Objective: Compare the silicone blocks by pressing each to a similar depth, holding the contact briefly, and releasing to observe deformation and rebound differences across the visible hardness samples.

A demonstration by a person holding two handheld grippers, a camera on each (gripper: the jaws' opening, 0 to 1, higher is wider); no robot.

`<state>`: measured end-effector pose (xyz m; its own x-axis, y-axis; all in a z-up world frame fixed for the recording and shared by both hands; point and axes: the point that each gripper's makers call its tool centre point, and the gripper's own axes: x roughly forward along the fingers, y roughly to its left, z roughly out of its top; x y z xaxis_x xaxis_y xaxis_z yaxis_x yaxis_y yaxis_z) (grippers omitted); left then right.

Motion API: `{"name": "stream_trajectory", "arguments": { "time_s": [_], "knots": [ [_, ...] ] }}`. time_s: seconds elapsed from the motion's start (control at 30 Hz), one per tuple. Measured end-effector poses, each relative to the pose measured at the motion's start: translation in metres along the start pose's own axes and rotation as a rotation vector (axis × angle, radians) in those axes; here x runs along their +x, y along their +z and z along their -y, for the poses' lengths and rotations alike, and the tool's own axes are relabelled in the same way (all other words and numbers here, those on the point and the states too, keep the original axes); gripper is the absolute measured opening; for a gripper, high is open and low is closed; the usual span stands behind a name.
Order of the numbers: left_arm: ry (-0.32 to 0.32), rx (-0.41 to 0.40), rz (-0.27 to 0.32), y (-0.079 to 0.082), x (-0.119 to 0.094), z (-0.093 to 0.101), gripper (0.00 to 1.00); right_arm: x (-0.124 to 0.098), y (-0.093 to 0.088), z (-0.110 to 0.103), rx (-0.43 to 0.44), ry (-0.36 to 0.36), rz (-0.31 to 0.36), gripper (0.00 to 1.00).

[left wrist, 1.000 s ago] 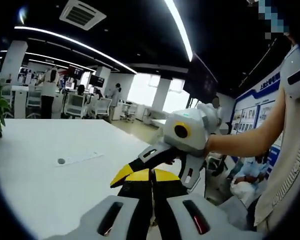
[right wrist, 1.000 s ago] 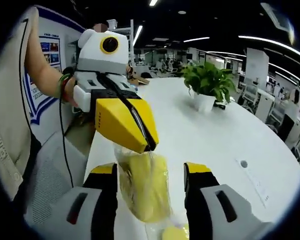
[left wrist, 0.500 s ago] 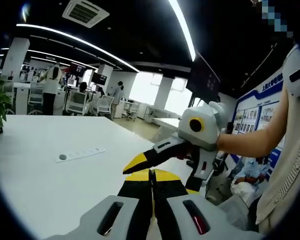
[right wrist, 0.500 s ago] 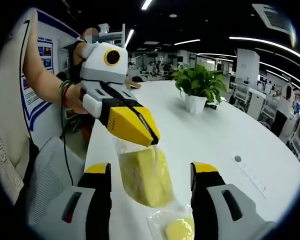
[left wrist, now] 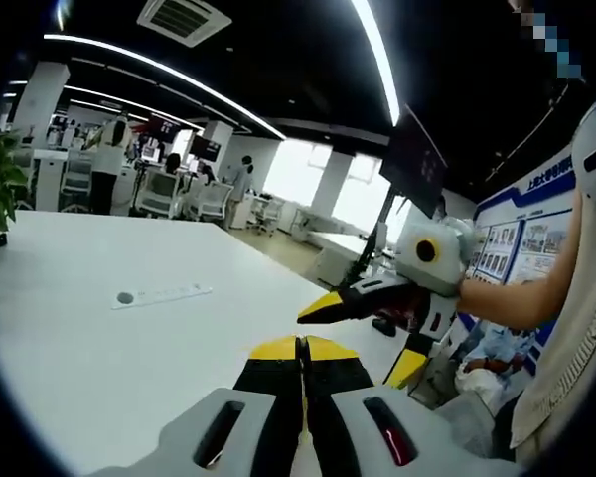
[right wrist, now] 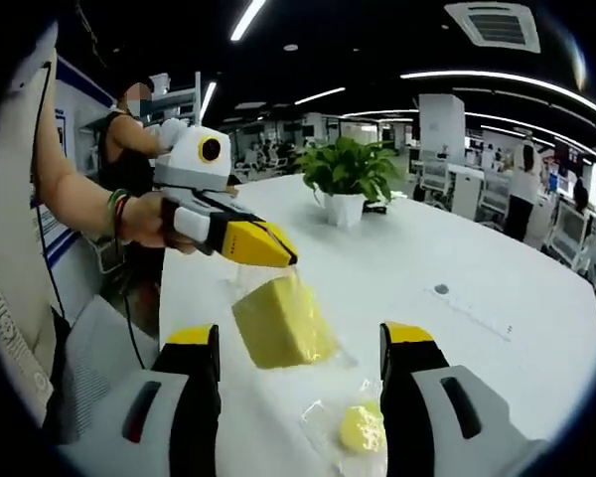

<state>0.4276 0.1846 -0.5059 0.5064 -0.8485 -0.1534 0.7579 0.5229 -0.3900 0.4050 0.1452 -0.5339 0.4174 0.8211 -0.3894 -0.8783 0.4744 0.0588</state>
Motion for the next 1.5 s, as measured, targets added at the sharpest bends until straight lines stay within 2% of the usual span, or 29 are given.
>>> {"name": "stream_trajectory", "arguments": {
  "time_s": [0.1, 0.3, 0.4, 0.47, 0.57, 0.77, 1.1, 1.2, 1.43, 1.5],
  "knots": [
    [0.007, -0.006, -0.004, -0.004, 0.001, -0.004, 0.00, -0.012, 0.001, 0.000, 0.024, -0.034, 0.025, 0.61],
    [0.022, -0.021, -0.009, -0.012, 0.004, -0.011, 0.00, -0.036, -0.011, 0.002, 0.065, -0.115, 0.042, 0.60],
    [0.025, -0.018, -0.019, -0.016, 0.005, -0.013, 0.00, -0.045, -0.023, 0.001, 0.086, -0.140, 0.037, 0.60],
    [0.031, -0.022, -0.020, -0.017, 0.006, -0.016, 0.00, -0.051, -0.033, 0.001, 0.131, -0.166, 0.030, 0.60],
    [0.037, -0.038, -0.014, -0.019, 0.008, -0.022, 0.00, -0.062, -0.043, 0.000, 0.151, -0.205, 0.044, 0.61],
    [0.047, -0.061, -0.028, -0.030, 0.014, -0.032, 0.00, -0.076, -0.067, -0.009, 0.183, -0.249, 0.010, 0.62],
    [0.061, -0.134, -0.046, -0.052, 0.025, -0.052, 0.00, -0.091, -0.077, -0.011, 0.226, -0.293, -0.002, 0.61],
    [0.063, -0.132, -0.065, -0.058, 0.027, -0.058, 0.00, -0.094, -0.079, -0.010, 0.226, -0.305, -0.012, 0.61],
    [0.099, -0.179, -0.055, -0.066, 0.028, -0.079, 0.00, -0.102, -0.083, -0.007, 0.238, -0.327, -0.025, 0.60],
    [0.115, -0.204, -0.037, -0.066, 0.028, -0.087, 0.00, -0.104, -0.085, -0.007, 0.242, -0.332, -0.027, 0.59]
  ]
}}
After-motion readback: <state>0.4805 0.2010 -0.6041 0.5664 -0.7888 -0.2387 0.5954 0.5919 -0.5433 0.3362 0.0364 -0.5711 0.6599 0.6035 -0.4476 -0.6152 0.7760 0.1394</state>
